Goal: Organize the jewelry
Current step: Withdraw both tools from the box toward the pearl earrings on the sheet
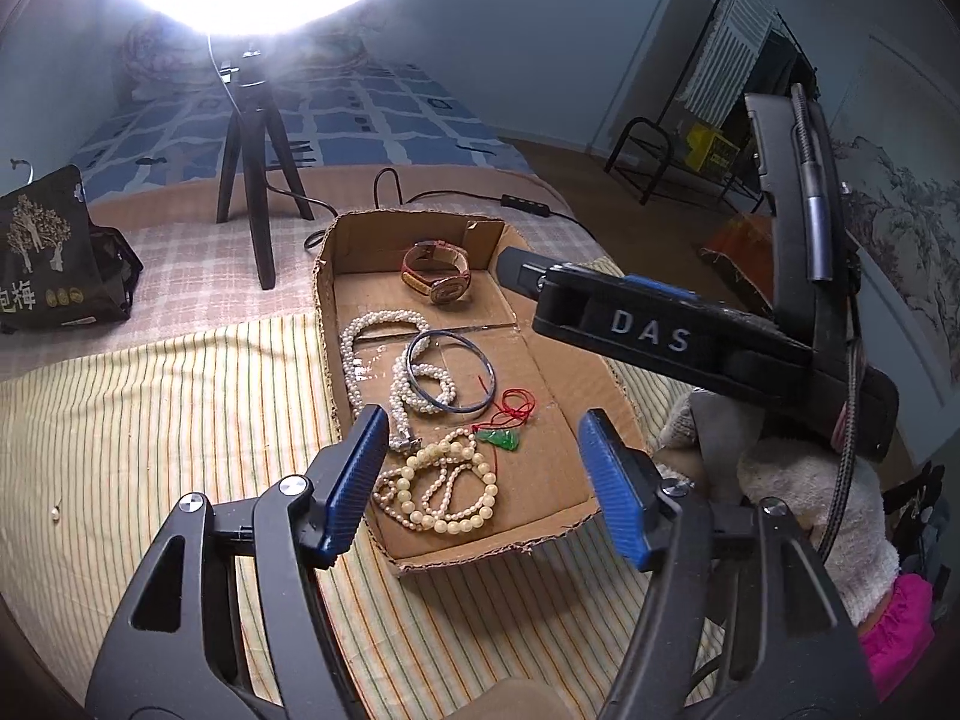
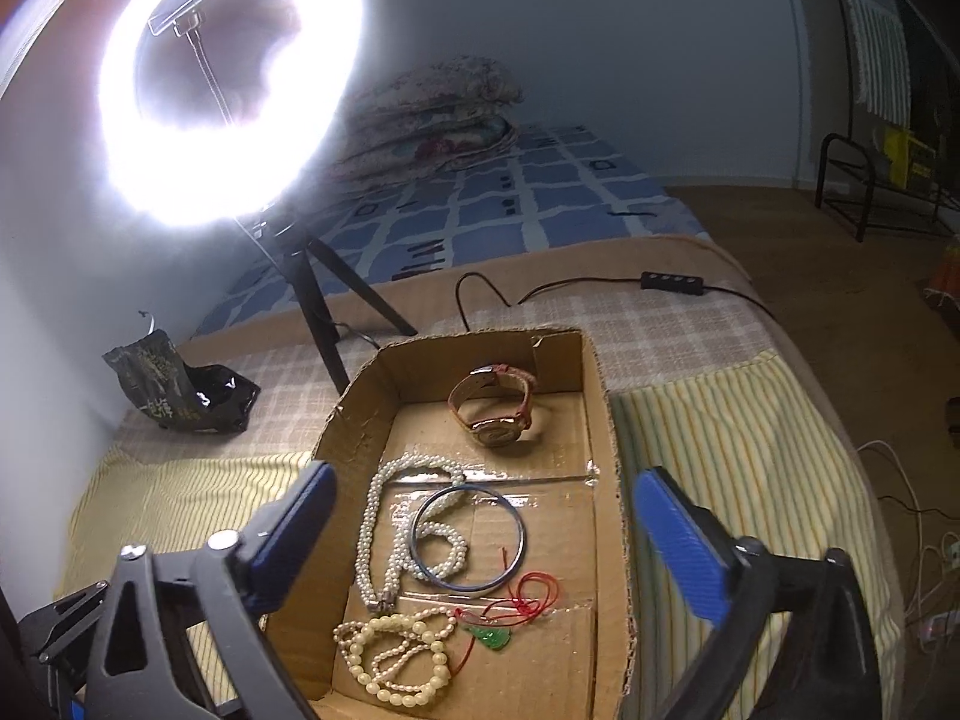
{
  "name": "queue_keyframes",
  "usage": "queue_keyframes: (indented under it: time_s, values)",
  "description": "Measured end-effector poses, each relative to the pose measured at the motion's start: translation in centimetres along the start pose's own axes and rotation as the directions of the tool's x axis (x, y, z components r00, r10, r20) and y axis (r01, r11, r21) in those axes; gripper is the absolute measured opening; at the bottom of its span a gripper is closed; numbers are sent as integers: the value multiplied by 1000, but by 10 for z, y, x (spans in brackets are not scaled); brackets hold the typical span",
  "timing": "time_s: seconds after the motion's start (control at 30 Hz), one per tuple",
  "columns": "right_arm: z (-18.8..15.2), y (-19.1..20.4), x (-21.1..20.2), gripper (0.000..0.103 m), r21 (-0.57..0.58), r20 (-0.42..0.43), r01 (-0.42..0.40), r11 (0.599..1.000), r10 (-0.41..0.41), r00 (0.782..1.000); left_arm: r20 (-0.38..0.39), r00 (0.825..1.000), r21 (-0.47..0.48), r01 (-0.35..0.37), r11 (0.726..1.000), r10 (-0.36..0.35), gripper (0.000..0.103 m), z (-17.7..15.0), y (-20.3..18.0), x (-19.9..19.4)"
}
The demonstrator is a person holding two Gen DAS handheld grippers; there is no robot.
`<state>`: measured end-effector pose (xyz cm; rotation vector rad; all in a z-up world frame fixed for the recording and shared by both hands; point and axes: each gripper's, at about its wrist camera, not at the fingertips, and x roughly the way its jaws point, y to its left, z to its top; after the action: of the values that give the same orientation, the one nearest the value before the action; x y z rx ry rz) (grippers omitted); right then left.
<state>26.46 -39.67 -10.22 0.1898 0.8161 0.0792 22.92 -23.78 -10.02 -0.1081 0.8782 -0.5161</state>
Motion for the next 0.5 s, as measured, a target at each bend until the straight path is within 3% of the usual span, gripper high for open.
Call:
queue_keyframes:
  time_s: [0.5]
  values:
    - [4, 10, -18, 103, -4, 12, 11, 1000, -11, 1000, 15, 999, 40, -40, 998, 40, 76, -5, 2, -22]
